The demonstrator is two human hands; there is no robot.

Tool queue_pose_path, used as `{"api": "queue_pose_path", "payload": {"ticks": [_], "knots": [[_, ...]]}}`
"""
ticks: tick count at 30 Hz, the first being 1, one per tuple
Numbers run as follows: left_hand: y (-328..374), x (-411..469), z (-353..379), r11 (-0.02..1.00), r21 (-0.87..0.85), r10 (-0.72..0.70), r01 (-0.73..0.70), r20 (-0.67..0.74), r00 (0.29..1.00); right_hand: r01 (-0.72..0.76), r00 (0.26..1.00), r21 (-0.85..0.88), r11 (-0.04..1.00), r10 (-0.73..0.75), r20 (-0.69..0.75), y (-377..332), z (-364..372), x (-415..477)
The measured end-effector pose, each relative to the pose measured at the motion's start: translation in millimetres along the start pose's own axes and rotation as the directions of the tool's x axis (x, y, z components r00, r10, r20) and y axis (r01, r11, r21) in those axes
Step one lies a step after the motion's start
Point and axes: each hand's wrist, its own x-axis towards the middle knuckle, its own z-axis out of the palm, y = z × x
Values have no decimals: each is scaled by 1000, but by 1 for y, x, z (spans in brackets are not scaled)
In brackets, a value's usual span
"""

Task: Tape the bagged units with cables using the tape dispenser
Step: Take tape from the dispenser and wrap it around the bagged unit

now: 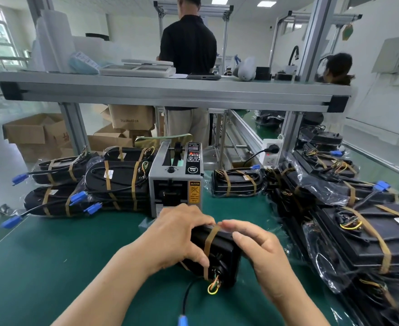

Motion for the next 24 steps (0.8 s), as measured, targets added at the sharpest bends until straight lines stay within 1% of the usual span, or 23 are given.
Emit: {"api": "queue_pose_path", "payload": {"ticks": [3,6,7,8,9,10,11,12,13,14,15,16,17,18,19,22,24], "knots": [[1,5,5,997,72,3,-4,6,1000,-20,997,-30,999,17,-80,3,5,-2],[-3,3,9,997,77,23,-22,-5,1000,-33,991,-106,994,19,-132,7,9,-1],[-5,1,8,999,19,28,-28,0,1000,-34,986,-102,994,16,-165,8,10,0],[-6,-1,6,994,-110,11,-11,-5,1000,-40,977,-78,996,23,-211,9,12,1],[-7,-2,2,959,-282,-42,32,-30,999,-52,963,-36,998,40,-266,11,13,1],[-11,-1,-1,892,-445,-144,86,-99,985,-66,944,9,998,66,-322,13,13,1],[-16,3,-3,803,-575,-317,155,-193,929,-80,924,44,996,90,-372,14,12,1],[-24,9,-5,681,-696,-526,226,-251,813,-86,905,65,994,106,-412,16,12,0],[-32,15,-6,507,-819,-708,270,-216,672,-84,889,74,994,108,-444,17,13,-1],[-41,22,-5,313,-907,-815,281,-105,570,-71,875,72,995,97,-474,18,15,-2],[-48,28,-2,137,-952,-849,276,31,527,-52,863,63,997,77,-499,18,18,-4],[-53,34,1,-4,-962,-843,275,151,517,-29,854,50,998,51,-518,18,23,-6],[-57,39,4,-101,-953,-823,284,241,515,-6,848,31,999,22,-529,17,27,-8],[-60,44,6,-162,-942,-804,295,299,515,12,846,11,1000,-4,-533,16,31,-9],[-62,49,7,-201,-932,-790,301,336,513,26,845,-2,1000,-23,-534,16,34,-10],[-64,61,5,-287,-912,-771,295,402,493,32,855,-1,999,-28,-518,18,36,-10],[-63,67,4,-343,-905,-771,250,423,475,23,858,-10,1000,-25,-513,18,35,-11]]}}
